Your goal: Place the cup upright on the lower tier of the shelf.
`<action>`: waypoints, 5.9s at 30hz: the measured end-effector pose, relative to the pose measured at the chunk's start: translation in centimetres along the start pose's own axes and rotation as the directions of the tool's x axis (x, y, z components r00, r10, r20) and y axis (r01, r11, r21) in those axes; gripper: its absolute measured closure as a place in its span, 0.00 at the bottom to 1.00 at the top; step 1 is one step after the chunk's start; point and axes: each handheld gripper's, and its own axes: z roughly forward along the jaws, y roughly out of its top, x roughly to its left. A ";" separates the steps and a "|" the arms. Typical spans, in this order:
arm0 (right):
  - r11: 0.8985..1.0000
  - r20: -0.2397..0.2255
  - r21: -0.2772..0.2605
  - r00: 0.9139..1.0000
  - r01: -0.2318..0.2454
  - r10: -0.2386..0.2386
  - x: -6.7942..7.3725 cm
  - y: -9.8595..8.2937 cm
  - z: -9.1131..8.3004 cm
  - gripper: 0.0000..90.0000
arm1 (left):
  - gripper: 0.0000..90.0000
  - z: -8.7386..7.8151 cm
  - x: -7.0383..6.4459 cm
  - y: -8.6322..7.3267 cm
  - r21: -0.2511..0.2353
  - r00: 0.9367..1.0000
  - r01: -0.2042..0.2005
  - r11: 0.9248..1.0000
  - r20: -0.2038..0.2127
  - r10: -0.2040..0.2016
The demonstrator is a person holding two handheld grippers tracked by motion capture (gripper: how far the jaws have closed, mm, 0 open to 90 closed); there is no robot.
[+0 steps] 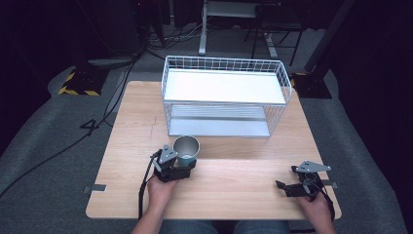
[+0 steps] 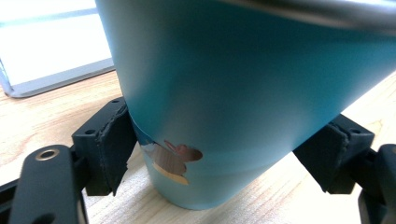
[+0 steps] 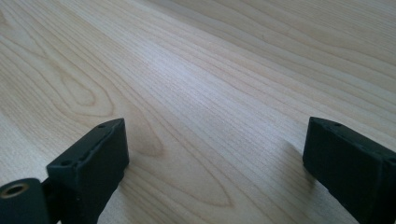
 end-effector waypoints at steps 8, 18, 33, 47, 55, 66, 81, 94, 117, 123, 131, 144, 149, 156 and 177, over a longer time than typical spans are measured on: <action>1.000 0.000 0.000 1.000 0.000 0.000 0.0 0.0 0.0 0.08 | 0.23 0.0 0.0 0.0 0.002 1.000 -0.004 1.000 -0.001 0.004; 1.000 -0.001 0.000 1.000 -0.001 0.001 0.0 0.0 0.0 0.08 | 0.23 -0.2 0.0 0.3 -0.004 1.000 0.005 1.000 -0.009 -0.005; 1.000 0.006 -0.001 1.000 -0.007 0.007 0.0 0.1 0.1 0.08 | 0.23 -0.3 -1.2 4.9 -0.014 0.999 -0.024 1.000 0.022 0.024; 1.000 0.010 0.000 1.000 -0.008 0.008 0.0 0.1 0.1 0.08 | 0.23 2.2 -1.7 8.2 -0.023 0.999 -0.025 0.999 0.047 0.026; 1.000 0.011 0.000 1.000 -0.009 0.009 0.0 0.1 0.1 0.08 | 0.23 4.6 -2.2 9.1 -0.063 1.000 0.005 0.998 0.028 -0.003; 1.000 0.018 0.001 1.000 -0.010 0.010 0.0 0.1 0.2 0.08 | 0.23 8.1 -2.6 10.5 -0.056 0.999 0.042 0.998 -0.028 -0.044; 1.000 0.018 0.001 1.000 -0.011 0.011 0.0 0.2 0.2 0.08 | 0.23 11.7 -2.6 11.2 -0.083 0.993 0.056 0.995 -0.095 -0.064; 1.000 0.018 0.001 1.000 -0.011 0.011 0.0 0.2 0.2 0.08 | 0.23 14.4 -1.8 11.4 -0.107 0.981 0.086 0.991 -0.163 -0.102; 1.000 0.017 0.001 1.000 -0.011 0.011 0.0 0.2 0.2 0.08 | 0.23 17.3 -2.0 12.0 -0.103 0.969 0.080 0.991 -0.226 -0.102; 1.000 0.017 0.001 1.000 -0.011 0.011 0.0 0.2 0.2 0.08 | 0.23 17.5 -1.9 11.7 -0.090 0.967 0.072 0.993 -0.237 -0.092; 1.000 0.017 0.001 1.000 -0.011 0.011 0.0 0.2 0.2 0.08 | 0.23 17.3 -1.3 11.2 -0.090 0.964 0.070 0.994 -0.249 -0.090; 1.000 0.017 0.001 1.000 -0.011 0.011 0.0 0.2 0.2 0.08 | 0.18 17.1 -0.8 11.0 -0.098 0.967 0.108 0.989 -0.222 -0.127; 1.000 0.015 0.001 1.000 -0.012 0.012 0.0 0.2 0.2 0.08 | 0.17 16.5 -0.9 11.0 -0.097 0.969 0.102 0.990 -0.216 -0.121; 1.000 0.015 0.000 1.000 -0.014 0.014 0.0 0.2 0.2 0.08 | 0.17 14.9 -0.6 10.9 -0.107 0.989 0.066 0.992 -0.128 -0.080; 1.000 -0.004 -0.001 1.000 0.005 -0.005 -0.2 0.5 0.5 0.09 | 0.13 6.3 -1.9 9.5 -0.098 0.987 0.081 0.992 -0.133 -0.094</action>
